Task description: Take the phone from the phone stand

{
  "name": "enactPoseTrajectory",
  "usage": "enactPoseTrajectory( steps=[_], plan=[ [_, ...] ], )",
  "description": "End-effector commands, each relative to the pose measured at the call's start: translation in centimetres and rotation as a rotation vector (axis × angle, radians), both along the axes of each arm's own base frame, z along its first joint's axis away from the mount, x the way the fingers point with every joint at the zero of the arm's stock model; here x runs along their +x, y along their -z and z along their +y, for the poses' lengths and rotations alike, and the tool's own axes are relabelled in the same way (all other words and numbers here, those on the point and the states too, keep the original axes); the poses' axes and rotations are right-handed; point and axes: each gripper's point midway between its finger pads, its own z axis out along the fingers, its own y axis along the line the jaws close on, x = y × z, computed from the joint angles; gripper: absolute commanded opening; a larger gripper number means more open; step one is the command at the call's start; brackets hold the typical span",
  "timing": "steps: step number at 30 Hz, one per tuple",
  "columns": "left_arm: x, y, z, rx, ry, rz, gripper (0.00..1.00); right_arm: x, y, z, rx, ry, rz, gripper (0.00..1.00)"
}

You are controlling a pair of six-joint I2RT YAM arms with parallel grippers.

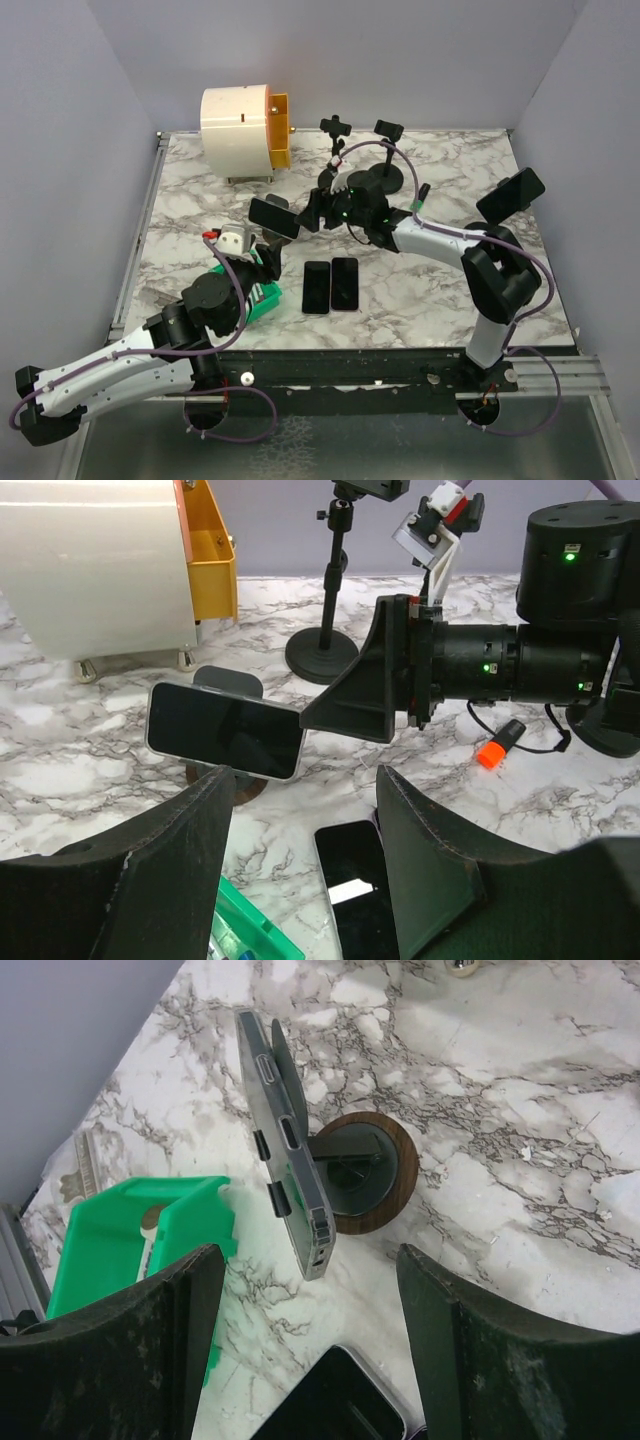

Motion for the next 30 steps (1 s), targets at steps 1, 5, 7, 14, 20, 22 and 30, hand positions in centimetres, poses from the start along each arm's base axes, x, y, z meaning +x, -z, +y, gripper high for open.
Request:
enactPoseTrajectory(
  steps=[1, 5, 7, 14, 20, 22, 30],
  plan=[
    [0.2, 0.4, 0.4, 0.030, -0.021, 0.007, 0.60, 1.1, -0.1, 1.0, 0.033, -0.027, -0.002, 0.74],
    [0.3, 0.6, 0.2, 0.045, -0.019, 0.009, 0.60, 1.4, 1.0, 1.6, 0.029, -0.052, 0.017, 0.71],
    [0.3, 0.7, 0.1, 0.052, -0.018, 0.012, 0.60, 1.4, 1.3, 2.0, 0.034, -0.072, 0.024, 0.69],
    [0.4, 0.9, -0.1, 0.068, -0.018, 0.016, 0.60, 1.9, 2.4, 2.8, 0.033, -0.086, 0.047, 0.64],
    [0.5, 1.1, -0.2, 0.080, -0.019, 0.019, 0.60, 2.1, 2.8, 3.1, 0.036, -0.092, 0.054, 0.54],
    [0.5, 1.2, -0.3, 0.084, -0.017, 0.021, 0.60, 2.1, 2.8, 3.1, 0.037, -0.095, 0.055, 0.51],
    [0.5, 1.2, -0.2, 0.083, -0.017, 0.020, 0.60, 1.8, 3.0, 3.4, 0.048, -0.116, 0.066, 0.42]
  ],
)
